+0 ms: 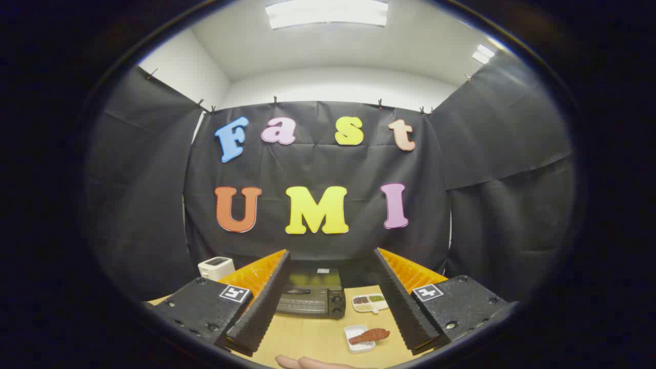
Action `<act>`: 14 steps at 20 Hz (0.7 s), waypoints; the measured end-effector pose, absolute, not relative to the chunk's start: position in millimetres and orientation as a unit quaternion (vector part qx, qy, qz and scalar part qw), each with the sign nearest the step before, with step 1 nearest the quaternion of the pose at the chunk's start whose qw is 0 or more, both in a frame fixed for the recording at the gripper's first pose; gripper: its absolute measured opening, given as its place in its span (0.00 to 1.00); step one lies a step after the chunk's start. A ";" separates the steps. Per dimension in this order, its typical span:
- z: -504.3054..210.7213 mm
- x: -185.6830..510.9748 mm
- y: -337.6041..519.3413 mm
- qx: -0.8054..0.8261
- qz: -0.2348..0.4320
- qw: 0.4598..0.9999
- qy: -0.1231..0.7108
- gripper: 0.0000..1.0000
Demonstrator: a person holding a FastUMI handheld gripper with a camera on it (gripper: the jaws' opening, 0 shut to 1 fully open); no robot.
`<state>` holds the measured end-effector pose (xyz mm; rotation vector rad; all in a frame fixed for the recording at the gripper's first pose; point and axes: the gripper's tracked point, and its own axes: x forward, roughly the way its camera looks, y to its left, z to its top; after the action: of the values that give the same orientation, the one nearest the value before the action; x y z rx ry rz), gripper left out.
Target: Open the toaster oven, put the food inside, and close the toaster oven door.
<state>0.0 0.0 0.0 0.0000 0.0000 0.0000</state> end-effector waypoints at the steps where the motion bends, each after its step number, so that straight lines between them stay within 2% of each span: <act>1: 1.8 -0.3 1.0 -0.001 0.000 1.000 -0.001 1.00; 14: -26.2 37.1 0.7 0.001 -0.008 0.999 0.040 1.00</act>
<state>37.1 0.7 -26.2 0.0016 0.0803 -0.0157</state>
